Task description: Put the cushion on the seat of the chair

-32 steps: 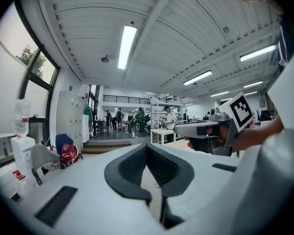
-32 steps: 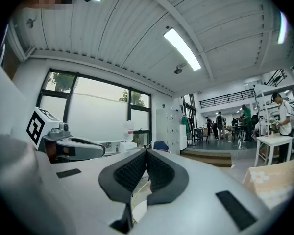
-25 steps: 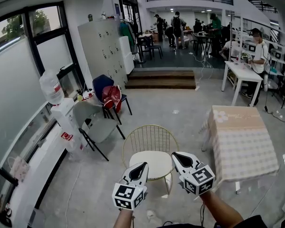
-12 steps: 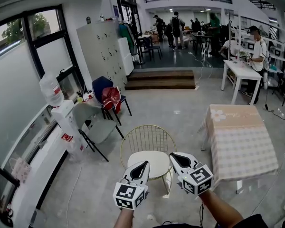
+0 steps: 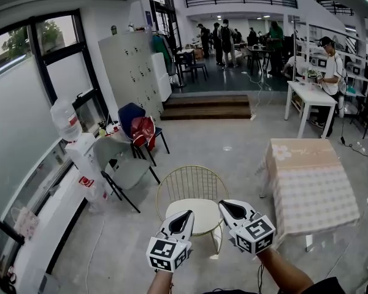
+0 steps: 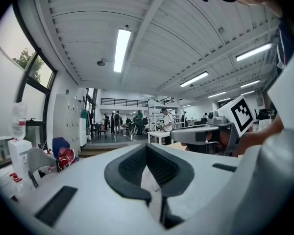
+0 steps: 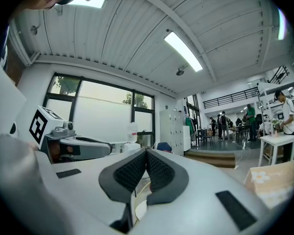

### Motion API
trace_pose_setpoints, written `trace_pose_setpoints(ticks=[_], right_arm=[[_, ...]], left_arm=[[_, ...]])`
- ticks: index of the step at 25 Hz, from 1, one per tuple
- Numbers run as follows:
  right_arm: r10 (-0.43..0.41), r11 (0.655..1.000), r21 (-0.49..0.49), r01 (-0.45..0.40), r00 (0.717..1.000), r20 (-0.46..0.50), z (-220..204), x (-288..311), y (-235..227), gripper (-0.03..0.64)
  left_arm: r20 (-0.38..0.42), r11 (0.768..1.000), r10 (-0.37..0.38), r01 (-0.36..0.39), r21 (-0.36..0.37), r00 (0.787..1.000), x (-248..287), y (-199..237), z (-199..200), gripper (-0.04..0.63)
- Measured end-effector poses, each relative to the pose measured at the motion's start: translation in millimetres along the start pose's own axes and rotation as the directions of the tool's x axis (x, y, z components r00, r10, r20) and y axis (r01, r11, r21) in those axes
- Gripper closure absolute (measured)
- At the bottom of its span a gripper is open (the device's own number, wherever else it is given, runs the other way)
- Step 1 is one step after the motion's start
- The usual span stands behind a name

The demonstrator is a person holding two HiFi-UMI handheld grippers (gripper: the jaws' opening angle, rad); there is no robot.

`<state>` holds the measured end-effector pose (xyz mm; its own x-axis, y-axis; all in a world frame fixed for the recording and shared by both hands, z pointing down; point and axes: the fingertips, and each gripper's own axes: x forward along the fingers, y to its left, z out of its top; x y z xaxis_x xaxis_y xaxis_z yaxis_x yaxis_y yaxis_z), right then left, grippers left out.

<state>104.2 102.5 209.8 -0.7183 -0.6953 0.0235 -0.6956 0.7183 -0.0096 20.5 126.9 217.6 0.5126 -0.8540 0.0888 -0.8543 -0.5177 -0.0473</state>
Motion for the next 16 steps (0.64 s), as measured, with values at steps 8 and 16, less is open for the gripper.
trace_pose_setpoints(ticks=[8, 16], right_arm=[[-0.023, 1.000, 0.016, 0.023, 1.000, -0.006, 1, 8, 18, 0.598], [-0.052, 0.998, 0.032, 0.052, 0.999, -0.008, 3, 6, 22, 0.598]], left_arm=[[0.000, 0.999, -0.019, 0.019, -0.035, 1.000, -13, 11, -5, 0.591], [-0.004, 0.999, -0.027, 0.027, -0.045, 1.000, -23, 15, -8, 0.591]])
